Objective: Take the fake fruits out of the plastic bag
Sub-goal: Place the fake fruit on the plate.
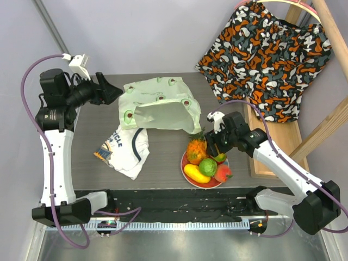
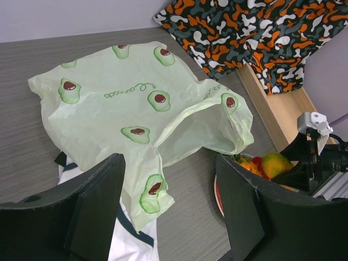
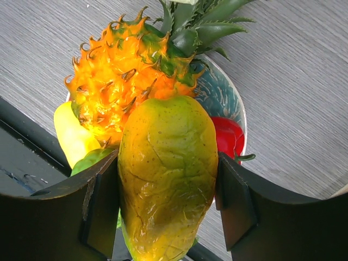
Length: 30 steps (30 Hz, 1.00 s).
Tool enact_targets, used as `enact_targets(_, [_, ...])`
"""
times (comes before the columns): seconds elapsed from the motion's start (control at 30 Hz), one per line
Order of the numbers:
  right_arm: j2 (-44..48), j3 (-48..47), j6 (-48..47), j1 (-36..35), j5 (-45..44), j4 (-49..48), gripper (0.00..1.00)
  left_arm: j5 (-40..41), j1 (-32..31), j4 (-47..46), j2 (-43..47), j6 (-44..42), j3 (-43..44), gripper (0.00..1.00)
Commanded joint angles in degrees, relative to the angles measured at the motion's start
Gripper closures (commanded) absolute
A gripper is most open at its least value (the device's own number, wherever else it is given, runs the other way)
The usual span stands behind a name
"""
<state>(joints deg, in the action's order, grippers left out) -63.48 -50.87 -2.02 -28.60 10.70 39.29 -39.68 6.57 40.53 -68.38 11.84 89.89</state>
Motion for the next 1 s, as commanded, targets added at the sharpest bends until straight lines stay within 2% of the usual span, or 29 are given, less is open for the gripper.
enact_targets(0.0, [-0.3,-0.4,1.1,0.1,2.0,-2.1,0.51,-1.7,0.6,-1.7,1.7,0.5,-0.1,0.28])
enact_targets(0.27, [-1.3,0.1,1.5,0.2,1.8,-0.5,0.43,-1.9,0.9,-1.7,2.5,0.5,-0.7,0.28])
enact_targets(0.6, [-2.3,0.0,0.8,0.1,2.7,0.2,0.13,-2.6,1.0,-2.1,2.0,0.5,-0.8,0.28])
enact_targets(0.63, [-2.3,-0.1,0.8,0.2,2.8,0.3,0.05,-2.5,1.0,-2.1,1.9,0.5,-0.7,0.28])
enact_targets(0.97, [-2.0,-2.2,0.4,0.1,3.4,1.6,0.00,-3.6,1.0,-2.7,1.5,0.7,-0.9,0.29])
